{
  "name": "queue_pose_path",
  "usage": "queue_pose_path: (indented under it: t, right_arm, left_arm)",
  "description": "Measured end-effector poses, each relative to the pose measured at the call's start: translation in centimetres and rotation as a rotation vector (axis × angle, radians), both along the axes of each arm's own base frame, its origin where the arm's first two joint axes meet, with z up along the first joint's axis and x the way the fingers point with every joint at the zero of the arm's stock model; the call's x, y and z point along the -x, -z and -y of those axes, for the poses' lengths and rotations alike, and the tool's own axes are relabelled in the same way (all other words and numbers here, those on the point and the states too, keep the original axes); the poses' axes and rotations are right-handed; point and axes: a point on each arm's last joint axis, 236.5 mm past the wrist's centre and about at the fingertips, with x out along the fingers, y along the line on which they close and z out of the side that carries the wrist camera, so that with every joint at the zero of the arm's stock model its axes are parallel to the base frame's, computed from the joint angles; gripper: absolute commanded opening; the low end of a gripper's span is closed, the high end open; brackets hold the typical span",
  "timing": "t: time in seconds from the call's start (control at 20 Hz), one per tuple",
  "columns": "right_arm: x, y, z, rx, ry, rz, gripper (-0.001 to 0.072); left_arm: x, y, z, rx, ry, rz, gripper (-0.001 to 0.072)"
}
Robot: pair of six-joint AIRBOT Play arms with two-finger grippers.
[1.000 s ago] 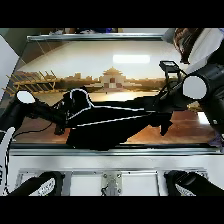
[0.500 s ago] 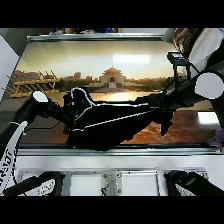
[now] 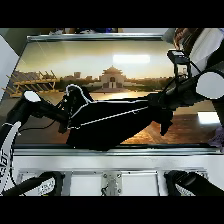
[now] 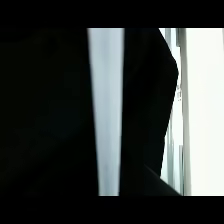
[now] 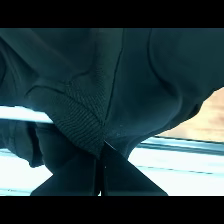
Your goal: Fold the clothes and pants, and hang the long-sleeved shirts on hangers.
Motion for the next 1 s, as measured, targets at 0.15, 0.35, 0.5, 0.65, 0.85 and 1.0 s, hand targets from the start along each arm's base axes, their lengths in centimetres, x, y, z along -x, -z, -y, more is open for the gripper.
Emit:
queue_pose_path:
  t: [0.15, 0.35, 0.5, 0.65, 0.85, 1.0]
  right_arm:
    - [-0.2, -0.2, 0.4, 0.015, 0.010, 0.011, 0.0023]
    - [-1.0, -1.2, 0.3, -0.001, 0.024, 0.057, 0.0024]
    - [-1.5, -1.8, -1.0, -0.055, 0.007, 0.084, 0.0024]
    - [-1.7, -2.3, -2.8, -0.126, -0.030, 0.101, 0.0024]
    - [-1.6, -2.8, -5.3, -0.222, -0.076, 0.098, 0.0023]
    - [-1.5, -3.3, -7.7, -0.306, -0.122, 0.093, 0.0023]
  left_arm:
    - [0.2, 0.0, -0.4, -0.008, 0.000, -0.005, 0.0019]
    - [0.5, 0.2, -0.4, -0.021, 0.013, -0.010, 0.0019]
    - [0.7, 0.2, -0.1, -0.023, 0.030, -0.012, 0.0019]
    - [0.8, 0.2, 0.0, -0.026, 0.037, -0.012, 0.0019]
    - [0.9, 0.2, 0.0, -0.026, 0.041, -0.012, 0.0019]
    - [0.9, 0.2, 0.1, -0.025, 0.044, -0.011, 0.0019]
